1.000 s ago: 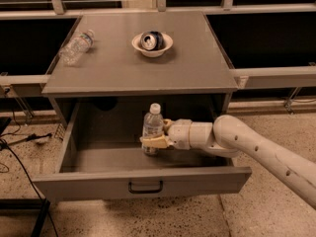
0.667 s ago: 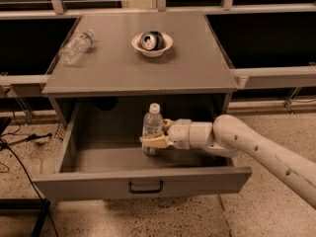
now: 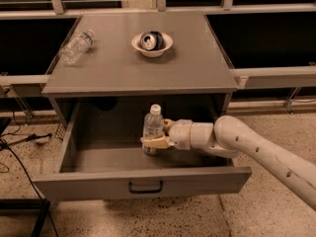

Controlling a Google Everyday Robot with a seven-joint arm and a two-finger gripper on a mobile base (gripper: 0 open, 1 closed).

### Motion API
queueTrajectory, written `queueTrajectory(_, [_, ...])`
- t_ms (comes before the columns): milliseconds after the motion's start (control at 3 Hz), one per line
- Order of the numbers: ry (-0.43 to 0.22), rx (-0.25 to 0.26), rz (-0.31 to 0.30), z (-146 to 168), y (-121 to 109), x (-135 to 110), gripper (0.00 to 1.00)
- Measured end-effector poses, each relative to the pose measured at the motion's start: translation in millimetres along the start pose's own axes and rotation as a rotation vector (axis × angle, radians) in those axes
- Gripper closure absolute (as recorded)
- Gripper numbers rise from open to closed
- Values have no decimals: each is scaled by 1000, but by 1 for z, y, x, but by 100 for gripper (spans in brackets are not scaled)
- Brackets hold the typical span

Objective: Place blue plastic bottle into top drawer

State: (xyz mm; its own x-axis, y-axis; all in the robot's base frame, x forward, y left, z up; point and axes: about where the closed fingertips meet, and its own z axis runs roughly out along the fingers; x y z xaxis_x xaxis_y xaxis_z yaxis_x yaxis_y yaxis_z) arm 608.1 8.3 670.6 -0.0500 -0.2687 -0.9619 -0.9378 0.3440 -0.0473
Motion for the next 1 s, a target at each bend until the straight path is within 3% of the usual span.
queueTrajectory(1000, [76,-8,-80,3,3,2,100])
